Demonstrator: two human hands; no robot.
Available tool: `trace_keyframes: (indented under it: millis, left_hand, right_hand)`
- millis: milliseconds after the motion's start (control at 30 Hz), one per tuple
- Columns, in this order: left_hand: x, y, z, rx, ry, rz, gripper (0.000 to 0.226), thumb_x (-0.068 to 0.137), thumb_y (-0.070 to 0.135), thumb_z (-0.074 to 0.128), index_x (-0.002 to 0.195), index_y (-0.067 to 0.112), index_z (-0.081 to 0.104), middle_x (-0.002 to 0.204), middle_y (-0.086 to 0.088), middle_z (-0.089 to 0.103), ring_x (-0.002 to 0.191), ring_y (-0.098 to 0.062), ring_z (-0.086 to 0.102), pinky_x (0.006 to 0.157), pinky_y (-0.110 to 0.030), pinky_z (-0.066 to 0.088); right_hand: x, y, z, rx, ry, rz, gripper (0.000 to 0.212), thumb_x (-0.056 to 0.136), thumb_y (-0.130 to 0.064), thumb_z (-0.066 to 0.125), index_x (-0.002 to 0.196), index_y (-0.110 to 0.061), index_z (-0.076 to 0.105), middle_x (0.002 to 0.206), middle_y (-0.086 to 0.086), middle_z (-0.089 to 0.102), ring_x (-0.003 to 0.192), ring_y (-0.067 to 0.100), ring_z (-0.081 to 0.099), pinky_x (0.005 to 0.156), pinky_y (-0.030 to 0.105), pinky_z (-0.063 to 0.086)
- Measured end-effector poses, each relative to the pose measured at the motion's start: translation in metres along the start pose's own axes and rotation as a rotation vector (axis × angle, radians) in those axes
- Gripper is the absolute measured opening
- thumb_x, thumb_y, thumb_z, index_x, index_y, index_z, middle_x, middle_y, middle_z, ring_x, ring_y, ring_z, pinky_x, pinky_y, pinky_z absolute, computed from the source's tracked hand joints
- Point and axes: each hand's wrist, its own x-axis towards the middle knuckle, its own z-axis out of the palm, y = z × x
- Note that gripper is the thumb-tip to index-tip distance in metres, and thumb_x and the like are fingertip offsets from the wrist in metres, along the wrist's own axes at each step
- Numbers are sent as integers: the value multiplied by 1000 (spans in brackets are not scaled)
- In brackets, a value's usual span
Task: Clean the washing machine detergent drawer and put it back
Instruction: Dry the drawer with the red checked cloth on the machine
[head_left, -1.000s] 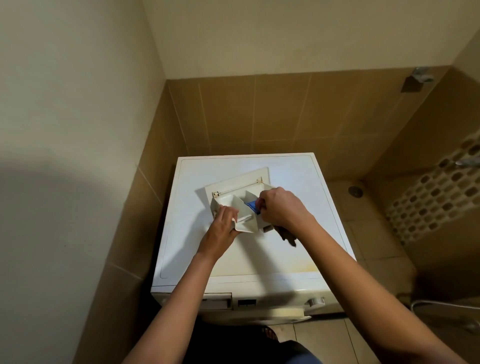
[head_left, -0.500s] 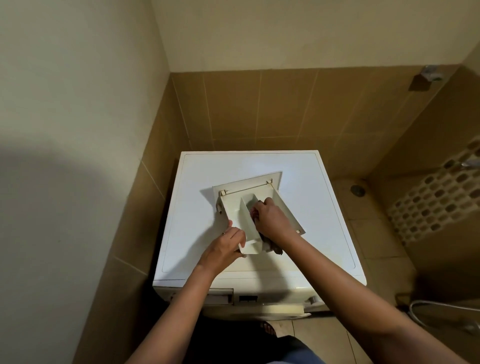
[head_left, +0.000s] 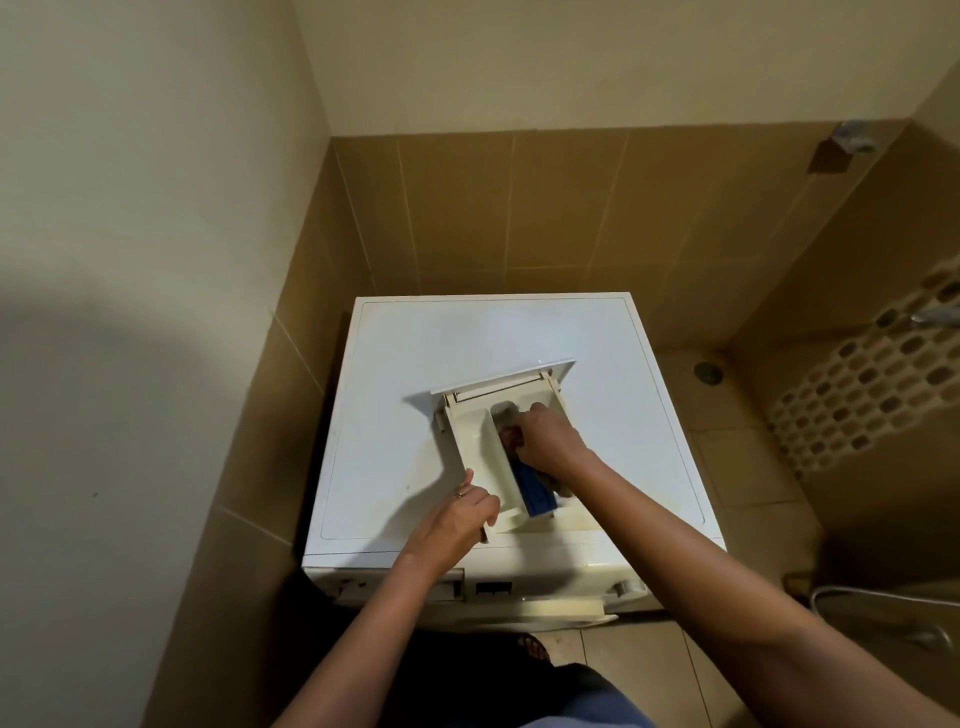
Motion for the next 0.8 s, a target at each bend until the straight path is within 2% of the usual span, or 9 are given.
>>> trace_keyframes:
  millis: [200,267,300,367,433,500,600,700,800]
  left_hand:
    - [-5,-2,-1,-27,-56,21,42,48,-26,65,75,6,59,70,-5,55,62,-20,57,111,-47,35]
    - [-6,-4,-3,-97,-162,-11,35,64,-15,61,94,5,62,92,-7,58,84,-21,60,119,-35,25]
    - [-8,-5,-6,-144,-242,-46,36,72,-2,62,107,7,59,108,-5,55,94,-17,56,117,-29,26]
    - [-10,-9,-15,-224,-324,-98,54,75,29,65,124,15,49,126,2,42,99,-10,49,96,-23,42]
    - [-7,-11,-26,-231,-226,-126,60,74,43,65,125,19,44,127,6,40,104,-8,48,86,-22,47]
    - [7,-16,-35,-236,-3,-199,47,82,34,63,122,15,47,123,3,46,108,-6,46,88,-24,49]
    - [40,-25,-48,-231,240,-354,32,93,11,55,124,8,52,124,-6,53,115,-12,48,94,-26,45]
    - [74,-35,-58,-228,172,-490,41,98,6,44,140,7,43,143,-11,45,136,-23,38,107,-25,31]
    - [100,-46,-61,-179,-37,-559,48,102,9,36,150,10,30,155,-10,33,145,-25,24,118,-35,18]
  right_hand:
    - [-9,7,7,664,296,112,28,84,-11,54,109,-11,66,96,4,66,87,19,59,72,26,44]
    - [-15,4,12,790,354,183,22,83,-16,56,103,-14,66,90,-2,66,82,15,59,71,24,43]
    - [-17,1,15,842,357,223,17,83,-19,58,98,-15,65,86,-4,66,78,13,59,68,23,42]
    - [-18,-4,23,896,307,305,12,82,-25,60,81,-13,62,73,-4,62,70,13,58,57,21,41]
    - [-12,-7,27,917,232,382,24,83,-28,60,66,-11,55,63,-1,55,61,17,53,48,22,35]
    - [-4,-10,26,942,132,480,28,85,-33,61,71,-8,58,69,3,57,64,19,54,47,25,35]
    - [9,-18,25,1067,1,615,32,86,-28,61,102,-1,59,96,13,64,86,28,62,57,25,43]
    - [14,-29,19,1471,-116,671,16,94,-13,50,95,-1,59,85,16,64,77,28,63,62,30,48]
    - [19,-35,7,1938,-172,698,32,98,-5,33,75,-3,55,70,16,63,61,28,62,57,33,53]
